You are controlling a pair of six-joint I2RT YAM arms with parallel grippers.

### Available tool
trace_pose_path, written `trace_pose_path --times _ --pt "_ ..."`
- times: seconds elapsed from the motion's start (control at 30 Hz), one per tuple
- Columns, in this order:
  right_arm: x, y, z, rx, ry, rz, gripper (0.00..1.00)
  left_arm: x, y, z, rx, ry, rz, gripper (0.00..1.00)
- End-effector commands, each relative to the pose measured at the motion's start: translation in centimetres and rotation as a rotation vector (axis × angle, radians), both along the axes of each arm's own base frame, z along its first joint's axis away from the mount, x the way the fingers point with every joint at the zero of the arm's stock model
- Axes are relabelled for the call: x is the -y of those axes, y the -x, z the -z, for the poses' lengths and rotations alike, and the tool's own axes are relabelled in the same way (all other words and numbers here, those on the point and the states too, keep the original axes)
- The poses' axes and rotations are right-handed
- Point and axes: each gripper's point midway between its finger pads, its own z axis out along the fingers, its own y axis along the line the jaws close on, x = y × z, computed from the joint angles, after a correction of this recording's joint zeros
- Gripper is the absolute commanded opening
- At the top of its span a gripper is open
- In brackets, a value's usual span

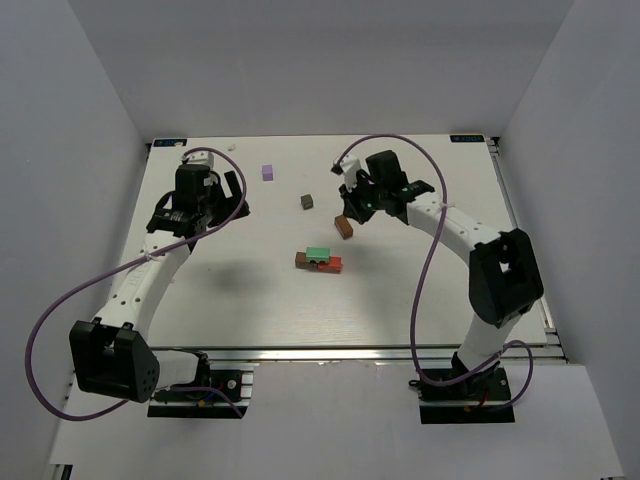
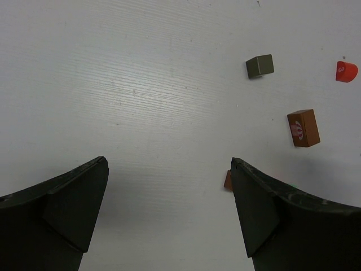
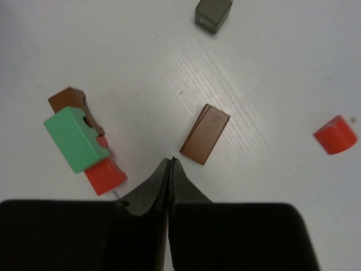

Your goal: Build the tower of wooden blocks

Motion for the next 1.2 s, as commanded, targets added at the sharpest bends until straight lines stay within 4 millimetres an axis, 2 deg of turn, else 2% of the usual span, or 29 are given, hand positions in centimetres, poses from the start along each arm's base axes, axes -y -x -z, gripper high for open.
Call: trace_pose_path --times 0.0,0.17,0.37,0.7,1.17 --pt "-1.1 1.4 -0.7 -0.053 -0.041 -0.062 0.0 -0.3 0.0 -1.1 0.024 -0.007 -0.011 0.98" --pt "-2.0 2.2 2.5 -0.088 0.027 -0.086 0.0 -0.2 -0.1 -0.7 0.012 -0.008 -0.009 0.98" --pt "-3.2 2.7 4.8 -0.127 0.08 -0.096 0.0 -0.3 -0.2 -0.5 0.004 -0.012 -0.013 0.98" --pt "-3.9 3.6 6.5 -0.145 0.132 -0.108 0.0 -0.3 -0.2 -0.4 0.001 -0.014 -0.015 0.98" --pt "-4.3 4.4 6.4 -0.161 0.123 -0.143 0.0 -0.4 -0.1 -0.5 0.004 -0.015 -0.016 0.98"
